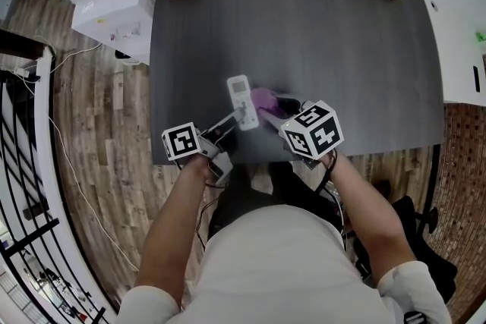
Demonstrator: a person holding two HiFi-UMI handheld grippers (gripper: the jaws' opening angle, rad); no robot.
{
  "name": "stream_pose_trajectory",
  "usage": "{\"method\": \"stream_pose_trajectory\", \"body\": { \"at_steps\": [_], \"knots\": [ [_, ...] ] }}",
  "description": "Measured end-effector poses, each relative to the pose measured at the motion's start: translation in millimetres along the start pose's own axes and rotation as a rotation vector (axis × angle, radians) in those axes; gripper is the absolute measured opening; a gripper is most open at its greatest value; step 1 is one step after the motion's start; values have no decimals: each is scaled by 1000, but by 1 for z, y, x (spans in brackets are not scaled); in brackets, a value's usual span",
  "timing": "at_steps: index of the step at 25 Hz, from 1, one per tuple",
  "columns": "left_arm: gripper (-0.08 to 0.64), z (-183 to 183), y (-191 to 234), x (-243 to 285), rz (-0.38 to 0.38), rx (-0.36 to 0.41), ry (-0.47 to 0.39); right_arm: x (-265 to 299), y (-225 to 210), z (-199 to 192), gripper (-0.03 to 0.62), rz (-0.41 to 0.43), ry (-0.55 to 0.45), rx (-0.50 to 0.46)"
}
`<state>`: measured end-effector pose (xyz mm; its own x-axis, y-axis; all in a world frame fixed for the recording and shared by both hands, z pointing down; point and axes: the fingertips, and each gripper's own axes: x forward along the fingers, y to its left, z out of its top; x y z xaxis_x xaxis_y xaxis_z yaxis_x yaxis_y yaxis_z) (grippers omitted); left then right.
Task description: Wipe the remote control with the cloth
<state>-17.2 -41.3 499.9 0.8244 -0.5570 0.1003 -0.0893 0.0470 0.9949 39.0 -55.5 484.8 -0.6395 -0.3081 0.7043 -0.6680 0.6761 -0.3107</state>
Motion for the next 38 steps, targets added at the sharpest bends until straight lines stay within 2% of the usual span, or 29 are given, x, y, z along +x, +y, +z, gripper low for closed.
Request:
{"method": "stream_pose_trajectory", "body": {
  "at_steps": [2,4,7,9,11,14,16,18,20,22,24,28,31,35,36,38],
  "knots": [
    [92,3,5,-2,29,15,-10,-4,16,-12,149,20,24,-33],
    [92,4,12,-4,73,65,-1,-6,40,-26,149,77,65,-96],
    [92,1,14,1,133,171,47,-9,78,-46,149,179,136,-203],
    [91,-1,14,5,182,282,86,-13,86,-54,149,209,163,-230],
    [91,0,18,4,293,477,146,-20,76,-55,149,188,170,-227],
    [91,2,25,-2,535,938,296,-34,37,-39,149,50,143,-222],
    [91,1,29,-2,649,1207,391,-38,11,-16,149,-78,106,-237],
    [91,-5,34,0,697,1364,454,-30,-2,5,149,-165,84,-276],
    [91,-12,36,3,712,1459,483,-11,-4,13,149,-198,106,-338],
    [91,-17,36,5,710,1523,489,9,-5,7,149,-206,162,-411],
    [92,-20,36,7,699,1557,478,20,-8,-4,149,-211,205,-438],
    [100,-18,42,-2,695,1563,447,22,-11,-6,149,-212,214,-391],
    [166,-19,55,-13,697,1541,454,23,-11,-6,149,-209,220,-393],
    [156,-20,66,-12,679,1532,475,21,-12,-6,149,-209,219,-371],
    [109,-18,65,-11,684,1542,468,20,-13,-7,149,-209,220,-367],
    [109,-14,59,-11,696,1583,456,19,-14,-7,149,-216,222,-363]
  ]
}}
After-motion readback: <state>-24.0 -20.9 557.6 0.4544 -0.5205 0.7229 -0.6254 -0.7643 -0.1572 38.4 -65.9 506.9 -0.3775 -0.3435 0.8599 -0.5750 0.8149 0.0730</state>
